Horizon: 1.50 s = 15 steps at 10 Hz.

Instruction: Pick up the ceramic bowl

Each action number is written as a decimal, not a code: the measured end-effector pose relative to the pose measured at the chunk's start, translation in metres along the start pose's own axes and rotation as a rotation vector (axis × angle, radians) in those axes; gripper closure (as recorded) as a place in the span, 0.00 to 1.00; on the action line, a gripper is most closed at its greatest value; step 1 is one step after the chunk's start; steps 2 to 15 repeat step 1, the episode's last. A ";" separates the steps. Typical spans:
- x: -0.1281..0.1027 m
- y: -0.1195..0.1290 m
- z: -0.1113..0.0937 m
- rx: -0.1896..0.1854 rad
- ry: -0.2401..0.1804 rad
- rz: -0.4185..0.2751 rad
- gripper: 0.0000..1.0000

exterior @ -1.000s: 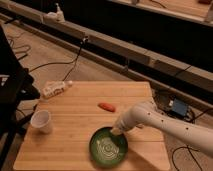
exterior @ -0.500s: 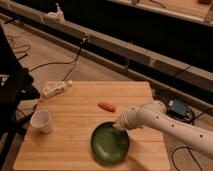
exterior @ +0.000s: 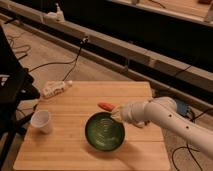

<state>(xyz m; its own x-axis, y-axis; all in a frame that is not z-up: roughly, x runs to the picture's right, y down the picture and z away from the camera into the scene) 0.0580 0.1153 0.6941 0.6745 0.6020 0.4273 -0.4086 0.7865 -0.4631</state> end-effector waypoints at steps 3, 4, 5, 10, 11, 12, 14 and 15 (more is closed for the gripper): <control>-0.007 0.001 -0.010 -0.001 -0.017 -0.018 1.00; -0.007 0.001 -0.010 -0.001 -0.017 -0.018 1.00; -0.007 0.001 -0.010 -0.001 -0.017 -0.018 1.00; -0.007 0.001 -0.010 -0.001 -0.017 -0.018 1.00; -0.007 0.001 -0.010 -0.001 -0.017 -0.018 1.00; -0.007 0.001 -0.010 -0.001 -0.017 -0.018 1.00; -0.007 0.001 -0.010 -0.001 -0.017 -0.018 1.00; -0.007 0.001 -0.010 -0.001 -0.017 -0.018 1.00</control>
